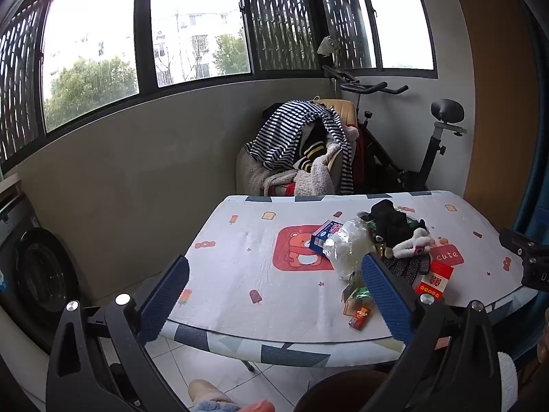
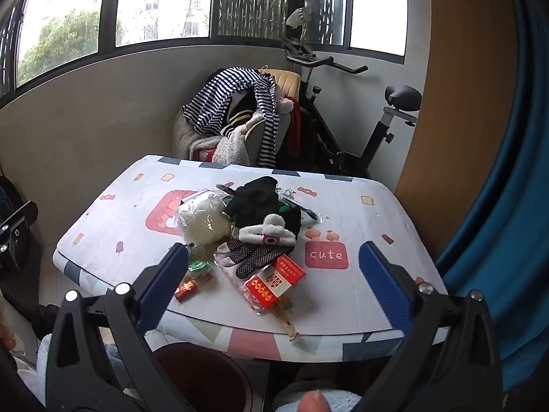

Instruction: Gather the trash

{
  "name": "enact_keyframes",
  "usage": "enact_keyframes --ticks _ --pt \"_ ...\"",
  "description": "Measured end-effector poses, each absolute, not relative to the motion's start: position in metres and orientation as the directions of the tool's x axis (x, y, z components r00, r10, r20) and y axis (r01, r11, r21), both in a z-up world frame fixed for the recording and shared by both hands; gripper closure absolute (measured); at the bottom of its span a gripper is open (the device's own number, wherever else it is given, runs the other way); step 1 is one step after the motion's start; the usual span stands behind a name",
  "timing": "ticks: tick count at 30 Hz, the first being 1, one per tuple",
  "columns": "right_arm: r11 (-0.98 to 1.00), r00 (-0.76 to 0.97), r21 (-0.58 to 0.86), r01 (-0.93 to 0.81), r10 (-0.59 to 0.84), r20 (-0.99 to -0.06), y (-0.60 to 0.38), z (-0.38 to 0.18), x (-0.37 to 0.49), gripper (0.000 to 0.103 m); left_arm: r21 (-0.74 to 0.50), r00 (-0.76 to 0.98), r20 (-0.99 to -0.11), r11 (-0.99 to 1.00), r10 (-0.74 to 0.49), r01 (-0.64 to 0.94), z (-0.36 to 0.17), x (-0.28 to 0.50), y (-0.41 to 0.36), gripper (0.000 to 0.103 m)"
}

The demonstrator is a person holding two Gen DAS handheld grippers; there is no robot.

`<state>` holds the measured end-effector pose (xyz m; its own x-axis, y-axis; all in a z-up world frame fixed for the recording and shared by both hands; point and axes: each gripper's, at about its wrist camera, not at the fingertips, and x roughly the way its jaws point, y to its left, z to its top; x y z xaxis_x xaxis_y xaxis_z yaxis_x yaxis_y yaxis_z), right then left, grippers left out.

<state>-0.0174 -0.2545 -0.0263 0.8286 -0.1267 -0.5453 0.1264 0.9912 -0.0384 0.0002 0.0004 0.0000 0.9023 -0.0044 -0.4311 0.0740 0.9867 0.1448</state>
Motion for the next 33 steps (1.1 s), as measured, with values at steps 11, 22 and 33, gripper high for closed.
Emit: enact_keyframes --ticks 11,22,33 --pt "0.991 0.829 -0.044 0.128 -0.131 -0.543 -0.251 -0.027 -0.02 0.005 0.14 0.9 -0.437 0.987 -0.009 0.077 -0.003 -0.004 0.001 0.004" --pt "0.991 0.827 -0.048 0.128 -0.134 -0.546 -0.255 -0.027 -0.019 0.005 0.136 0.895 -0.446 0.988 -0.003 0.072 -0.01 0.001 0.005 0.004" --pt "0.99 0.826 -0.053 0.129 -0.137 -0.546 -0.254 -0.028 -0.018 0.005 0.127 0.887 -0.462 0.989 -0.008 0.075 -0.011 0.002 0.005 0.004"
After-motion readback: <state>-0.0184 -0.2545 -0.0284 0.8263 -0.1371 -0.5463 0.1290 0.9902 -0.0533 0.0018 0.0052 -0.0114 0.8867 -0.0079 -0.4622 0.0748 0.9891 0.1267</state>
